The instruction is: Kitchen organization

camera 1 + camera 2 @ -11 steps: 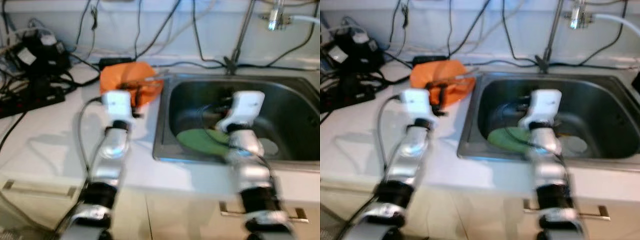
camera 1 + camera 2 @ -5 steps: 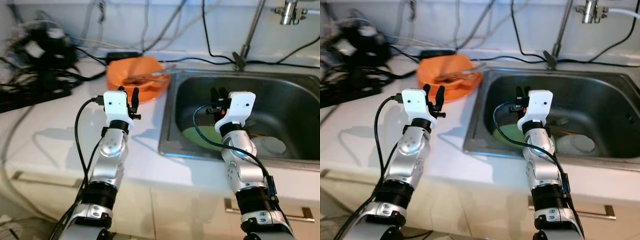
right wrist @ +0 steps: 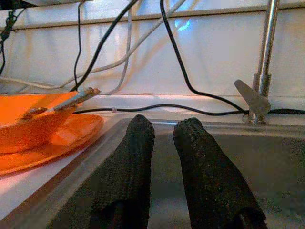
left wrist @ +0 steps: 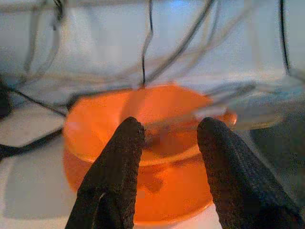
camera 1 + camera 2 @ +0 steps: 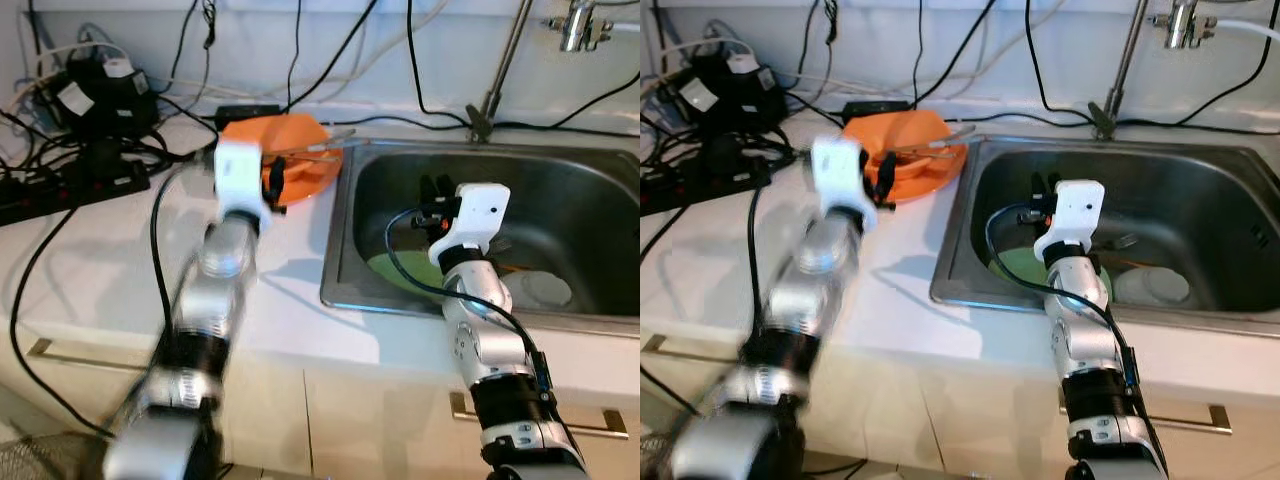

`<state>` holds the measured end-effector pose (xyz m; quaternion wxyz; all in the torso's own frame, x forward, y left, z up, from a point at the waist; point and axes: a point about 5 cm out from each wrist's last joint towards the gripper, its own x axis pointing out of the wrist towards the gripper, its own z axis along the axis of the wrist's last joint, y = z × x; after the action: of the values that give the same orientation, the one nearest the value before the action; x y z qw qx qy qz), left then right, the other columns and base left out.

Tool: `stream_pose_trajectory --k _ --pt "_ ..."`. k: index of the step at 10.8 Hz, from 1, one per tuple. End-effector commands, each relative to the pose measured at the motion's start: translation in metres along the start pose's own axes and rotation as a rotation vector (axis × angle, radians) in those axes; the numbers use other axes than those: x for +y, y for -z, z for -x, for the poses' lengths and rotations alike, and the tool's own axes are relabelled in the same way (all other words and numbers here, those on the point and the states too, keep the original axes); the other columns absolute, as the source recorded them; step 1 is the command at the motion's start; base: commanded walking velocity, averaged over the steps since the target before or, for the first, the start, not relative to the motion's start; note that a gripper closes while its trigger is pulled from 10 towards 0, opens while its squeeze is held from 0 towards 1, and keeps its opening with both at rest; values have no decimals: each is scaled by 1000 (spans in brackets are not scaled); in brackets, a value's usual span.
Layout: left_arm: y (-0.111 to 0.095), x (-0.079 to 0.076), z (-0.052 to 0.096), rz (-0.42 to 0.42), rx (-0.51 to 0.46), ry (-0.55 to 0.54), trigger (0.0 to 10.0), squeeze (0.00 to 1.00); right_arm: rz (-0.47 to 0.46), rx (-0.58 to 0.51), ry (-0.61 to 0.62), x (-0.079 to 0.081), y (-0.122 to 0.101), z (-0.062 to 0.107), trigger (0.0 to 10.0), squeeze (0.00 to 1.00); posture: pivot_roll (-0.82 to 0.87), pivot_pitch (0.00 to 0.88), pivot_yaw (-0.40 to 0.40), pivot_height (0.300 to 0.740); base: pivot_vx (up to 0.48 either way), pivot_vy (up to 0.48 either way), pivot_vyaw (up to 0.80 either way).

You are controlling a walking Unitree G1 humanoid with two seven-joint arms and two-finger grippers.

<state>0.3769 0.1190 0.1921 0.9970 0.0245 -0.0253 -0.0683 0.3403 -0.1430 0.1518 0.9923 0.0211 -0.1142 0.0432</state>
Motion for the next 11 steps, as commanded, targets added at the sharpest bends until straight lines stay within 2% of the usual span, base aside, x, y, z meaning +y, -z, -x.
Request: stream_pose_trajectory --k 1,2,3,4,6,7,8,9,10,11 --pt "4 -1 -2 -13 61 19 10000 0 -4 -9 -4 1 -2 -2 10000 0 63 0 76 740 0 0 0" --pt "1 -3 -1 -38 74 32 10000 314 -3 -10 1 0 -1 -1 10000 0 59 0 82 740 0 0 0" --pt "0 -8 1 -36 75 47 10000 584 -4 -9 2 0 -1 0 10000 0 58 0 82 740 0 0 0" --pt "-3 -24 10 -63 33 133 10000 0 -7 -8 -3 2 0 1 10000 0 64 0 80 740 0 0 0" --pt "-7 -31 18 -63 -3 179 10000 0 -7 -7 -8 3 0 0 10000 0 68 0 79 740 0 0 0" --pt "-6 -32 22 -51 4 183 10000 1000 -8 -7 -11 3 -1 0 10000 0 69 0 77 740 0 0 0" --pt "1 -30 27 -41 44 172 10000 1000 -9 -6 -13 4 0 0 10000 0 74 0 72 740 0 0 0" --pt "8 -24 27 -2 125 122 10000 831 -10 0 -16 4 1 0 10000 0 79 0 66 740 0 0 0" --pt "12 -21 26 19 178 117 10000 0 -10 1 -18 5 1 0 10000 0 83 0 64 740 0 0 0" --pt "17 -19 26 45 233 103 10000 0 -10 2 -19 5 1 -1 10000 0 84 0 62 740 0 0 0"
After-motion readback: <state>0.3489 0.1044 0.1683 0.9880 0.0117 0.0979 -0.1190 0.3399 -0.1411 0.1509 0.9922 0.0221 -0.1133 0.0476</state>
